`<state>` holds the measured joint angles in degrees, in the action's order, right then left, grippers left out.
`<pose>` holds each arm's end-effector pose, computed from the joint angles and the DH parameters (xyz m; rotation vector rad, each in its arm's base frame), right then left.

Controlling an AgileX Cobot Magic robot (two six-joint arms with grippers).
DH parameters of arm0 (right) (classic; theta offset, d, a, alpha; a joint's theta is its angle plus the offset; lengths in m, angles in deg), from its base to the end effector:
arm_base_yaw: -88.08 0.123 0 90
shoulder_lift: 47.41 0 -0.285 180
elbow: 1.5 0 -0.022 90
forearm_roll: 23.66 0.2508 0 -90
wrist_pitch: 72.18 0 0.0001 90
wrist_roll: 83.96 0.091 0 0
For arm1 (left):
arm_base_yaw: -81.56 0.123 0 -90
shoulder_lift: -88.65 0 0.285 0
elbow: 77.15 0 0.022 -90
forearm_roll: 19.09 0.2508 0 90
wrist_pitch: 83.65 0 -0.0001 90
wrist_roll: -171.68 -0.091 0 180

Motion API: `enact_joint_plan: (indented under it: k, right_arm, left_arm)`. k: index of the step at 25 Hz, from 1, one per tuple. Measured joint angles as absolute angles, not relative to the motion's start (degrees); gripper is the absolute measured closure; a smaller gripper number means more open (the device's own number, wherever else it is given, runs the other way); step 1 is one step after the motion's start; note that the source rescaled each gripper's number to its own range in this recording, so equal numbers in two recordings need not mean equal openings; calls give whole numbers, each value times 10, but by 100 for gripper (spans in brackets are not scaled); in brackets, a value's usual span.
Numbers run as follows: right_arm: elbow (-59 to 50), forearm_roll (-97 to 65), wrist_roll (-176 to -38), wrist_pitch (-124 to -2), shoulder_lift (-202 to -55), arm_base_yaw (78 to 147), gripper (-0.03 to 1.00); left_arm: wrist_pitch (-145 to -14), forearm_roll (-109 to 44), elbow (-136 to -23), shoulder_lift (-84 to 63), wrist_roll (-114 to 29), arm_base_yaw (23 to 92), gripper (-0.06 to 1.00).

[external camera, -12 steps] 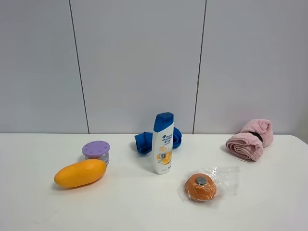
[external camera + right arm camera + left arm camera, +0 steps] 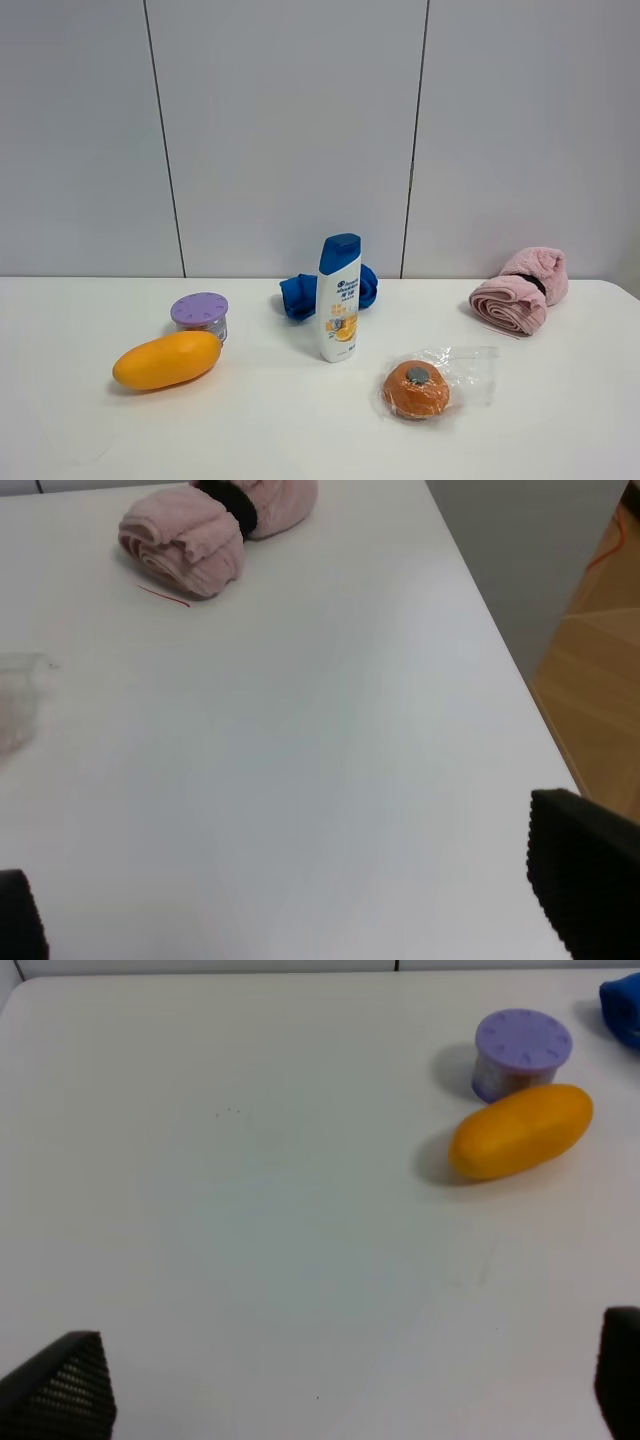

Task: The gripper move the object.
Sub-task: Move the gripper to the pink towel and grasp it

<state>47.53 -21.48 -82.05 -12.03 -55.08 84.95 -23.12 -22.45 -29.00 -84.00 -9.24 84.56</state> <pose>-0.0036 0.0032 0.2760 0.0883 2.0371 0.0322 -0.0065 -0.0050 0.2797 -0.0337 2.0236 -0.0266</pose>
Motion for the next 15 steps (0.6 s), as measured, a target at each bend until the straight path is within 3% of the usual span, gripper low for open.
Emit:
enact_joint_plan:
  k: [11,15]
  right_arm:
    - [357,-220,-871,-155,-656,849,-3]
    - [318,-248,-833,-179,-705,849,-3]
  left_arm:
    - [-231,-225,-290,-840,-92,846,-6]
    - [-231,-225,-290,-840,-92,846,-6]
